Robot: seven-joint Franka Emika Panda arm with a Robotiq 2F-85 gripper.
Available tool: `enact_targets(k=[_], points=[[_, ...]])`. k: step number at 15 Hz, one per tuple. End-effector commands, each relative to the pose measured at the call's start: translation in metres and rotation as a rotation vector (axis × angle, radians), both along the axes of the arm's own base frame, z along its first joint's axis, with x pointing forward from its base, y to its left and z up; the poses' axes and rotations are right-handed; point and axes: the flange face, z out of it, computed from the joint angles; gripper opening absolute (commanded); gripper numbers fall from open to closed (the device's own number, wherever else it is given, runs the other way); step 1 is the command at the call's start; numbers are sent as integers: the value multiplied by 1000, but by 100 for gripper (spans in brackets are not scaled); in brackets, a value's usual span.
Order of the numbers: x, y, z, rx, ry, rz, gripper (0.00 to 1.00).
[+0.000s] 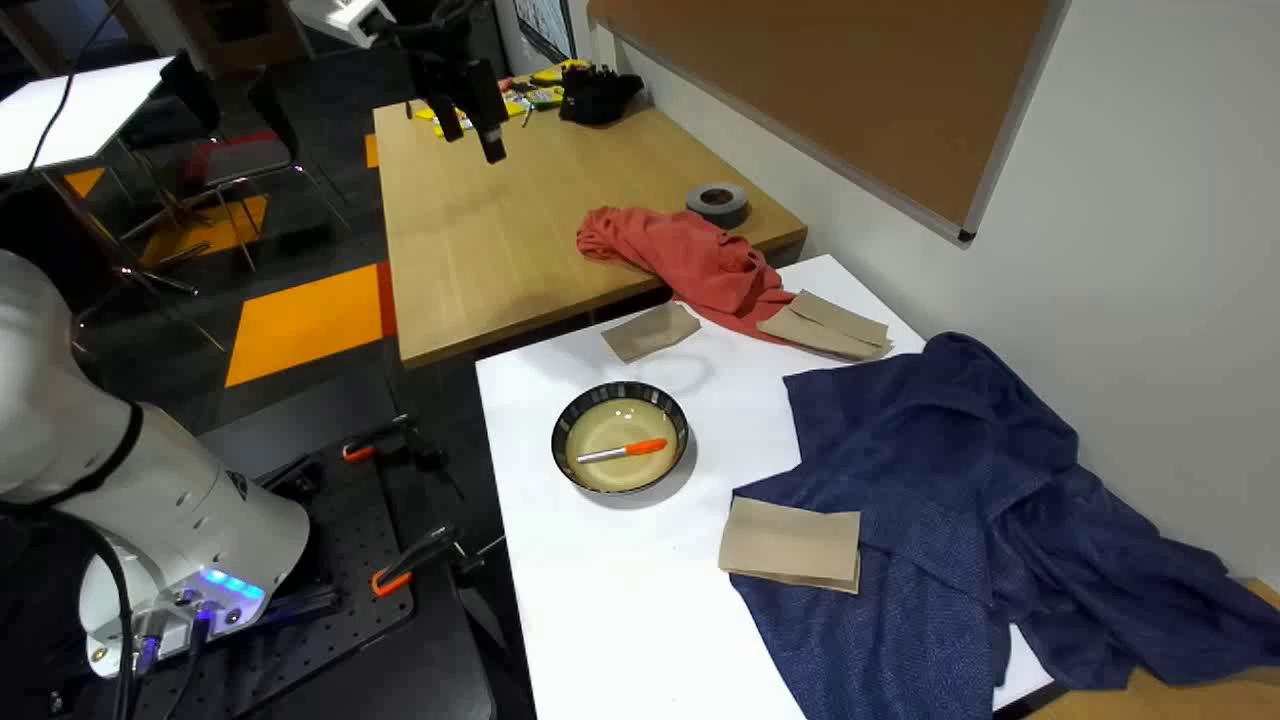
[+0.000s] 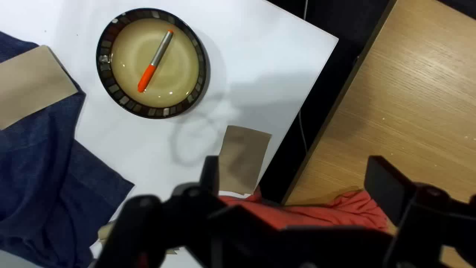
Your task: Take the marker from the brown bowl and put it on the table
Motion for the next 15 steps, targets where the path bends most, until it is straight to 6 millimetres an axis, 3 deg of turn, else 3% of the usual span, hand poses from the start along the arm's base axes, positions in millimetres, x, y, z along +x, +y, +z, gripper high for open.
enact_targets(k=[1,7,10,15], points=[[0,0,1,0,1,0,100],[1,-3,0,-4,-10,1,100],[6,-19,-8,-27,-21,-42,100],[20,-57,-44,-6,-31,-161,100]])
